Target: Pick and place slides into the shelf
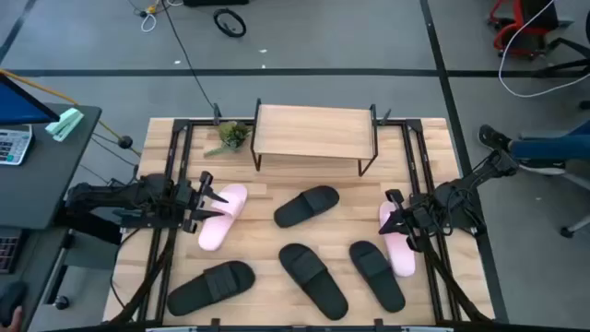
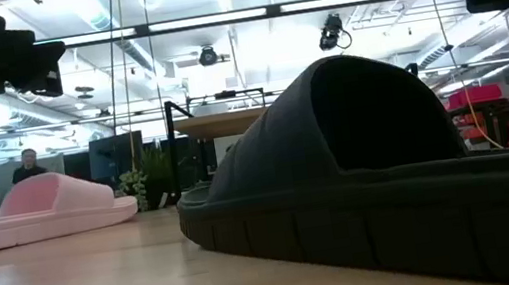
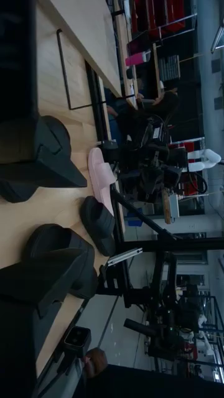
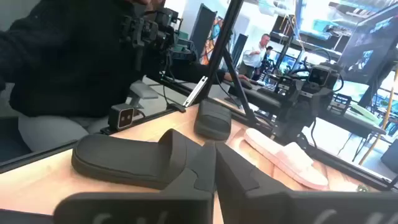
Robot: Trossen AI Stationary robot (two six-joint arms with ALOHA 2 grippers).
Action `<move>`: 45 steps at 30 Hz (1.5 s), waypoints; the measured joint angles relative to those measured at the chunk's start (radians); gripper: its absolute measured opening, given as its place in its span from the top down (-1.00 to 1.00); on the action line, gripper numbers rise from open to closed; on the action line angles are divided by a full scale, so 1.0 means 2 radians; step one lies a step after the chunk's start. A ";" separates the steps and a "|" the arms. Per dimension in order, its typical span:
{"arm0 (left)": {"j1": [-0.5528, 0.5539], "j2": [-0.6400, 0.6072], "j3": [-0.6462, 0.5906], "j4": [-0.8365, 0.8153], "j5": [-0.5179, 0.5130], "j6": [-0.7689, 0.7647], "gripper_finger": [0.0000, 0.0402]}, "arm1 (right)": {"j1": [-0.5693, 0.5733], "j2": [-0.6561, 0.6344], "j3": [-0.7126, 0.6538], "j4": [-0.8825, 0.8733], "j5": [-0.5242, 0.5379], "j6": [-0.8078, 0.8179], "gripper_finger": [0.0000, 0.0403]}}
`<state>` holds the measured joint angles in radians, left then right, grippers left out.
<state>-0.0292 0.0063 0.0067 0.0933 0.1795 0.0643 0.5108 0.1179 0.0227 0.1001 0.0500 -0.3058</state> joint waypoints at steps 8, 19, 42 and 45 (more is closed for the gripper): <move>0.000 0.000 0.000 0.000 0.000 0.000 0.11 | 0.000 0.000 0.000 0.000 0.000 0.000 0.93; 0.000 0.000 0.000 0.000 0.000 0.000 0.14 | 0.000 0.000 0.000 0.000 0.000 0.000 0.93; 0.000 0.000 0.000 0.000 0.000 0.000 0.11 | 0.000 0.000 0.000 0.000 0.000 0.000 0.93; 0.000 0.000 0.000 0.000 0.000 0.000 0.12 | 0.000 0.000 0.000 0.000 0.000 0.000 0.93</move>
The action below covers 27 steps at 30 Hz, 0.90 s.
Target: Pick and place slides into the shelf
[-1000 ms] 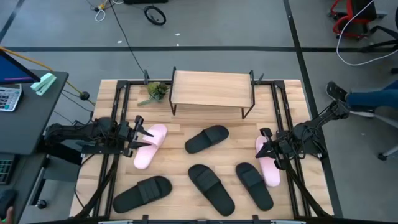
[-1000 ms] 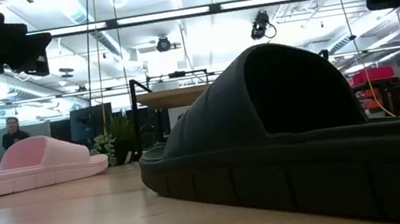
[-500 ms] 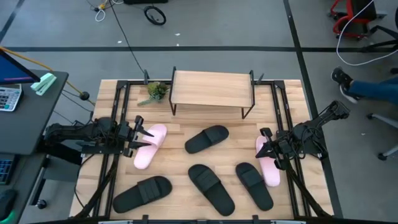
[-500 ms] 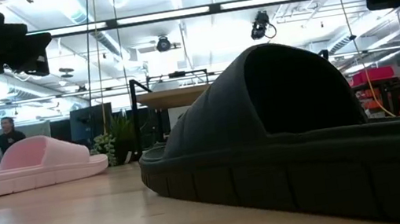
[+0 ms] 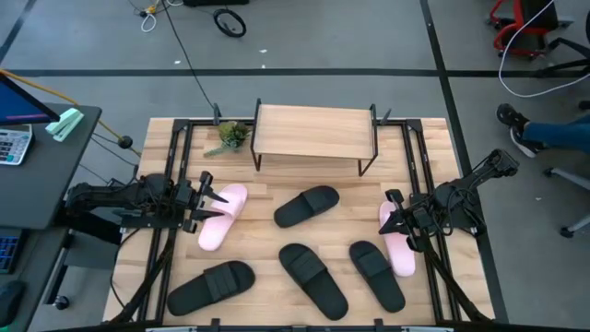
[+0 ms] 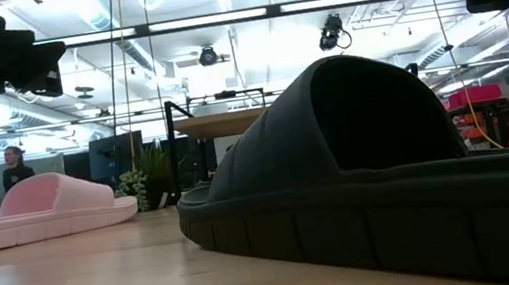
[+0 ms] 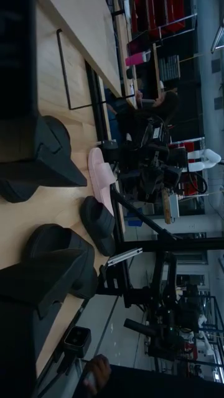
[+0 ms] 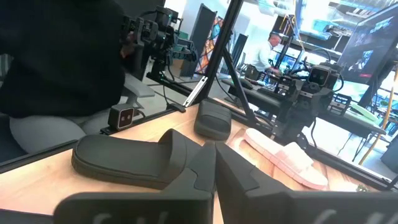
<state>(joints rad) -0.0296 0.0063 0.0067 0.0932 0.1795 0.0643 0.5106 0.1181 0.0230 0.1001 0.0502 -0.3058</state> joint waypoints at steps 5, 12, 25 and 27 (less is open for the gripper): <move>0.000 0.000 0.000 0.000 0.000 0.000 0.14 | 0.000 0.000 0.000 0.000 0.000 0.000 0.93; 0.000 0.000 0.000 0.001 0.000 0.000 0.11 | 0.000 0.000 0.000 0.000 0.000 0.000 0.93; -0.001 0.000 0.000 0.077 0.000 -0.002 0.11 | 0.000 0.000 0.000 0.000 0.000 0.000 0.93; -0.003 0.000 0.000 0.102 0.000 -0.019 0.09 | 0.000 0.000 0.000 0.000 0.000 0.000 0.93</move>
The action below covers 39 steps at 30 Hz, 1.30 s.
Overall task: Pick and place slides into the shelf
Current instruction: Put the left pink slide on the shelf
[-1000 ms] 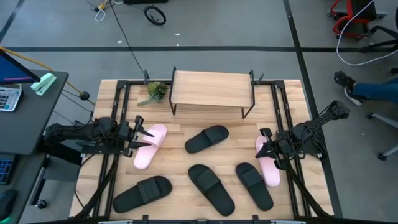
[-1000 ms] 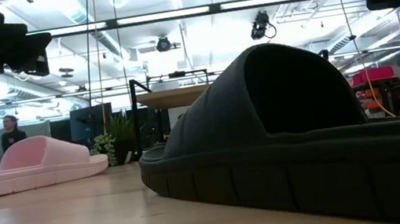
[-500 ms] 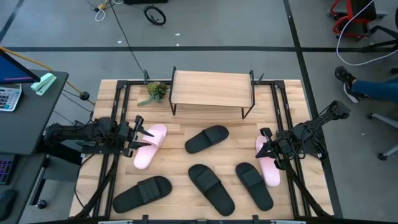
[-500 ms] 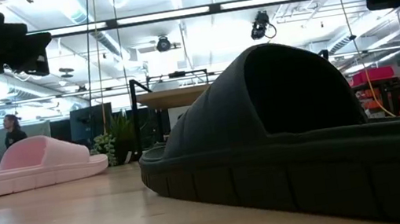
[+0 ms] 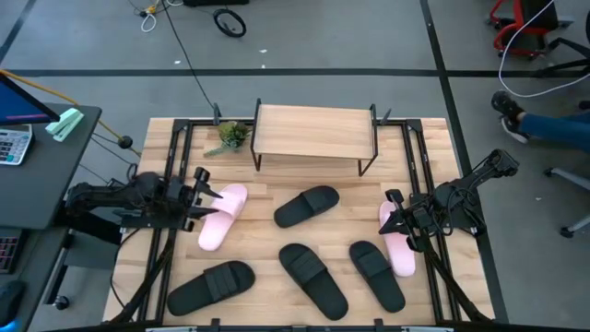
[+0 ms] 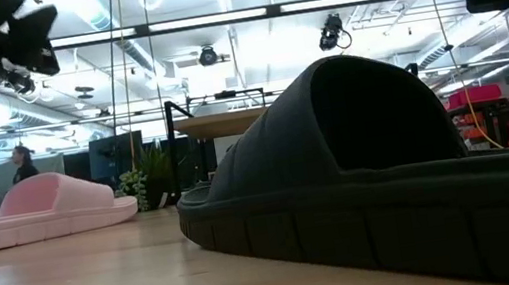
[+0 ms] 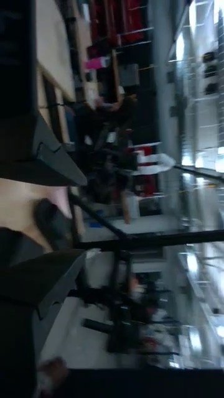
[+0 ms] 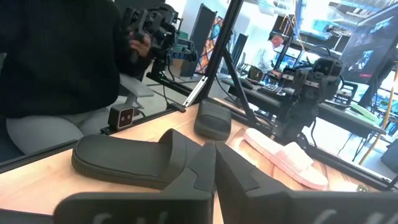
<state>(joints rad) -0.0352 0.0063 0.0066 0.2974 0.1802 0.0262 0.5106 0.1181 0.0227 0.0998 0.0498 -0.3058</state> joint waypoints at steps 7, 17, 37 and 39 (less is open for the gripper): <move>-0.004 0.000 0.000 0.025 0.000 -0.045 0.08 | 0.000 0.000 0.000 0.000 0.000 0.000 0.93; -0.004 0.001 0.020 0.020 -0.056 0.079 0.12 | 0.000 0.000 0.000 -0.001 0.000 0.000 0.93; -0.004 0.321 0.298 -0.471 -0.194 0.123 0.14 | 0.000 0.000 0.000 -0.001 0.000 0.000 0.93; -0.005 0.347 0.299 -0.474 -0.182 0.124 0.14 | 0.000 0.000 0.000 -0.001 0.000 0.000 0.93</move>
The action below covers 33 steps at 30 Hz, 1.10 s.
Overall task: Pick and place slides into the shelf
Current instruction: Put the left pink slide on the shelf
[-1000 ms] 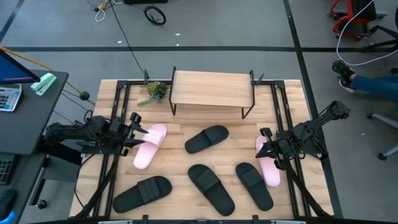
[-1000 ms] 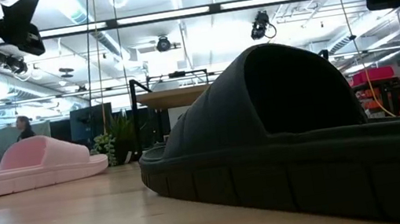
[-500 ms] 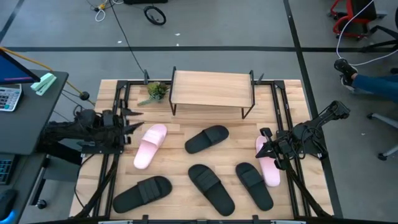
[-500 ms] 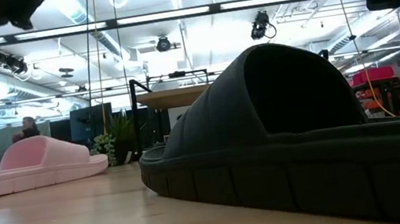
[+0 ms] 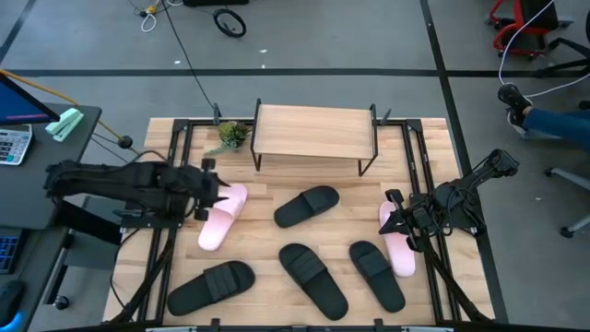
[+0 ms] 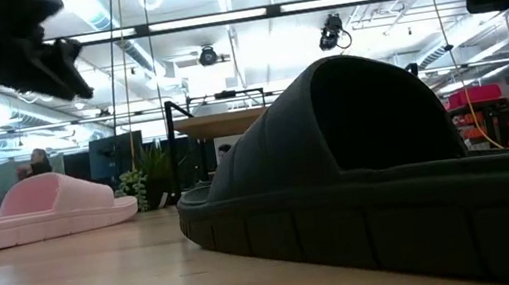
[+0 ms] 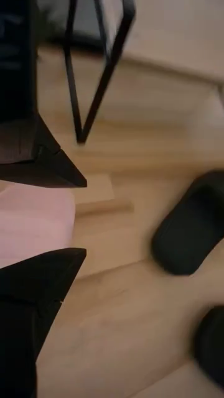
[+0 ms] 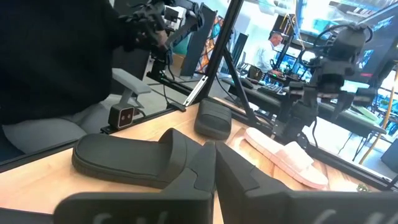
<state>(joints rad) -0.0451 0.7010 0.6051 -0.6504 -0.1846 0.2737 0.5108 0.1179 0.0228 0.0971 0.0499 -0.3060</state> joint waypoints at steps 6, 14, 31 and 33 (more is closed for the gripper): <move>-0.030 0.061 0.001 0.001 0.027 0.003 0.14 | 0.000 0.000 0.000 0.000 0.000 0.000 0.93; -0.103 0.135 0.001 0.001 0.029 0.004 0.10 | 0.000 0.000 0.000 0.000 0.000 0.000 0.93; -0.117 0.222 0.001 -0.010 -0.078 -0.012 0.11 | 0.000 0.000 0.000 0.000 0.000 0.000 0.93; -0.117 0.227 0.001 -0.010 -0.083 -0.013 0.12 | 0.000 0.000 0.000 0.000 0.000 0.000 0.93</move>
<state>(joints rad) -0.2783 1.1547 0.6071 -0.6696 -0.3514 0.2469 0.5109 0.1181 0.0227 0.0971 0.0498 -0.3061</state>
